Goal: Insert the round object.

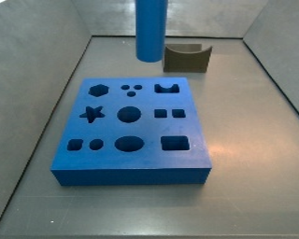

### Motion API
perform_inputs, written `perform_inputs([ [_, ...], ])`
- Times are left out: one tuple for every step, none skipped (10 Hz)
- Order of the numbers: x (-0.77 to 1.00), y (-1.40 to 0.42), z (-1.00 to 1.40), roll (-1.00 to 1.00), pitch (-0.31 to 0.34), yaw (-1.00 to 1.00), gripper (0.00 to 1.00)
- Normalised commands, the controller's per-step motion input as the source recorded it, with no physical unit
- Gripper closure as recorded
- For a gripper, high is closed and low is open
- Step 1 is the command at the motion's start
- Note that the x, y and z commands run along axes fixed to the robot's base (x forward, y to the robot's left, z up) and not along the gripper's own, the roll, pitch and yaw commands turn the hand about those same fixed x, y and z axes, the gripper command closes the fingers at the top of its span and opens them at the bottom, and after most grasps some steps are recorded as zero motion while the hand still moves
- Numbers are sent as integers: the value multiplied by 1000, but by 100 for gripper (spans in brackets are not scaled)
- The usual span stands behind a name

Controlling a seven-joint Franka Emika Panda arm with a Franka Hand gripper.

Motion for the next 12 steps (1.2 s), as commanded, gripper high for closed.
perform_inputs([
  [-640,-89,-1000,-1,-9,-286,100],
  [-629,-109,-1000,0,-10,-297,100],
  [-629,-109,-1000,0,-9,-303,100],
  [-486,-143,-1000,0,-29,-283,100],
  [-46,-223,-726,120,0,-191,100],
  [249,-123,-257,64,86,-129,100],
  [363,0,-194,50,131,-157,100],
  [374,0,-226,64,119,-134,100],
  [451,0,-269,73,123,-106,100],
  [509,0,-314,34,106,-126,100],
  [343,-31,-386,0,47,-94,100],
  [140,-49,-571,0,0,-80,100],
])
